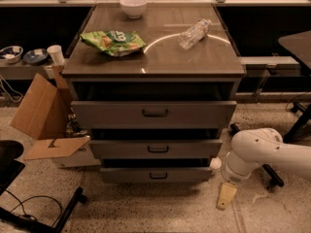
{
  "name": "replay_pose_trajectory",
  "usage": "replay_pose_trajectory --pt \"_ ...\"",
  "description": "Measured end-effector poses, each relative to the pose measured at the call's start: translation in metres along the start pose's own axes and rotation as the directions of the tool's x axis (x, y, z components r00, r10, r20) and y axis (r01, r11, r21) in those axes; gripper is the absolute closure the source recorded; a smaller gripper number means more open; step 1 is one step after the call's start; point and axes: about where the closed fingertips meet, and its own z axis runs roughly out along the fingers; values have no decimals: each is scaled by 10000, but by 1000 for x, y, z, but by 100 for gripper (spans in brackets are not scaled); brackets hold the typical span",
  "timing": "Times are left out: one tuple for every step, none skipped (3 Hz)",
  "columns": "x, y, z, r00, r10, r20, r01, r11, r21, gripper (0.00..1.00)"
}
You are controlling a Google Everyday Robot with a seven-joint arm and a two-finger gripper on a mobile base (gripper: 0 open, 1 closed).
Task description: Open bottom drawer
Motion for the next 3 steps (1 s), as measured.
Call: replay_pose_trajectory --pt "0 0 1 10000 -2 -9 2 10000 -10 0" --pt "-22 -1 36 9988 -492 50 493 9982 -328 0" --pt "-50 -16 90 9921 -1238 206 1247 9909 -513 0"
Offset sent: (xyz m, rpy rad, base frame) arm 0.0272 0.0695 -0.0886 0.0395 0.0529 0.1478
